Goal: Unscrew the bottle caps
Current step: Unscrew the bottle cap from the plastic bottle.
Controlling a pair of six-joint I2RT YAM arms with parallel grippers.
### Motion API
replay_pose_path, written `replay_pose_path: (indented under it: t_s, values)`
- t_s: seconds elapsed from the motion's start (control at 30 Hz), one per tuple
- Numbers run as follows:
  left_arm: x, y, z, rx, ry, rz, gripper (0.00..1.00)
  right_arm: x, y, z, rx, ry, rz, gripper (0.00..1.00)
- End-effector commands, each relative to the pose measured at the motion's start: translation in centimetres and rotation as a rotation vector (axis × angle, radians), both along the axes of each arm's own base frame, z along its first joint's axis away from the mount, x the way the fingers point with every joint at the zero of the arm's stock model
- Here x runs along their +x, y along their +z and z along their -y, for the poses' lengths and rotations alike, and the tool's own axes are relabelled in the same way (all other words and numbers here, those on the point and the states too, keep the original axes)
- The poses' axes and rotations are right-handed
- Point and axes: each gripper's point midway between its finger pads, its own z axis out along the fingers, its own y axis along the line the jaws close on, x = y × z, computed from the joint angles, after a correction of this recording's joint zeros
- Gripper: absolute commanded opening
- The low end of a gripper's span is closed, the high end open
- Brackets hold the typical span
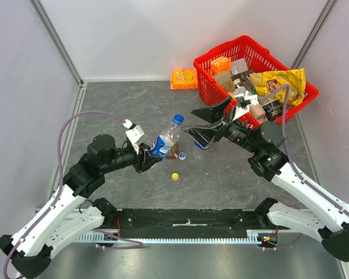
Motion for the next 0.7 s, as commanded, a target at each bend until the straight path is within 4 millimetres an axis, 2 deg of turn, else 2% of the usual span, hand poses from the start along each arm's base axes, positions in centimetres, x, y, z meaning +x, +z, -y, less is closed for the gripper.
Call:
replay_pose_path:
  t_s: [0.0, 0.23, 0.47, 0.67]
  values:
    - [1.2, 1.9, -0.6, -0.017, 0.048, 0.113, 0.02, 2.0, 0.8, 0.6, 0.023, -0.106, -0.054, 0.98]
    - [1.6, 0.3, -1.0, 0.016, 0.062, 0.139, 0.02, 5.4, -2.3, 0.7, -0.05, -0.238, -0.209, 0.98]
    - [1.9, -1.5, -1.7, 0.078, 0.082, 0.128, 0.02, 6.3, -3.5, -1.3, -0.056, -0.184, -0.281, 0.98]
    - [1.9, -2.1, -1.8, 0.1, 0.08, 0.123, 0.02, 7.1, -4.9, -2.8, -0.055, -0.142, -0.331, 0.98]
